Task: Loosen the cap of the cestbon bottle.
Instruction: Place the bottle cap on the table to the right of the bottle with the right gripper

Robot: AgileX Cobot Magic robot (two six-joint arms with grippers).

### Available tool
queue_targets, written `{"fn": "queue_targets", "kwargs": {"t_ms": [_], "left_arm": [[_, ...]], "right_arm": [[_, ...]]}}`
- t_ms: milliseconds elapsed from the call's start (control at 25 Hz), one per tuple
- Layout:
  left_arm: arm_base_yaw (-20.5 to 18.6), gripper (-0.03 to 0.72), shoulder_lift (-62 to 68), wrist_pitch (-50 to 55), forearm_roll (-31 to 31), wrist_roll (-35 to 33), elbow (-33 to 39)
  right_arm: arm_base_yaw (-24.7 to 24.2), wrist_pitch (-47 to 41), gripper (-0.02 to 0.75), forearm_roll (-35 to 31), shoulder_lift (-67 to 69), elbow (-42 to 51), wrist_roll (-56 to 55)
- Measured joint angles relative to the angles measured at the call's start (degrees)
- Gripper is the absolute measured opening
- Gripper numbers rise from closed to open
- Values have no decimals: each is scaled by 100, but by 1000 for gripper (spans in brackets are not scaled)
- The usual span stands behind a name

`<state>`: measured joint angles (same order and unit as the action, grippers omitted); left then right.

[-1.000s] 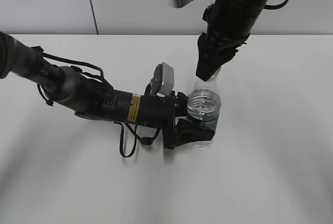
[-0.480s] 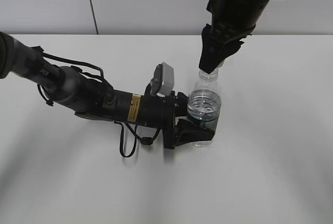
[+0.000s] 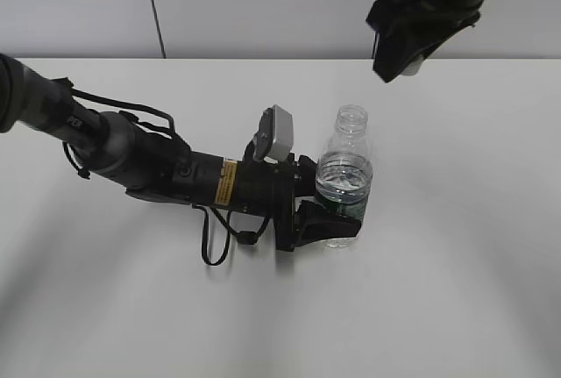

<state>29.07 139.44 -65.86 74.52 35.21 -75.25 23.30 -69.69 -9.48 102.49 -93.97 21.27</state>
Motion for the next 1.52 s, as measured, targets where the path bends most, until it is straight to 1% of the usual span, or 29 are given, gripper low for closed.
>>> {"fn": "queue_targets", "kwargs": {"t_ms": [160,280,440,560,640,760,840,920,1080,1360,1440,1520], "left_arm": [[0,531,0,0,0,0,0],[0,531,0,0,0,0,0],[0,531,0,0,0,0,0],[0,531,0,0,0,0,0],[0,531,0,0,0,0,0],[0,531,0,0,0,0,0],[0,531,0,0,0,0,0],[0,531,0,0,0,0,0],[0,531,0,-10,0,0,0],[0,531,0,-11,0,0,0],[0,531,0,-11,0,0,0],[0,531,0,-11,0,0,0]], "right_arm": [[-512,0,300,176,-198,54,-520],[-913,5,300,203,-402,493,-624],[-1400,42,300,237,-634,1625,-674],[-1614,522,300,239,-721,2601,-771],[-1652,1142,300,195,-734,3154,-791],[-1665,2221,300,-141,-728,3837,-796],[-1665,2813,300,-408,-650,4104,-796],[-1665,3184,300,-605,-474,4157,-777],[-1665,3477,300,-1081,-28,4164,-435],[-1665,3586,300,-2252,498,4170,553],[-1646,3629,300,-2395,563,4170,707],[-1618,3673,299,-2405,585,4170,771]]}}
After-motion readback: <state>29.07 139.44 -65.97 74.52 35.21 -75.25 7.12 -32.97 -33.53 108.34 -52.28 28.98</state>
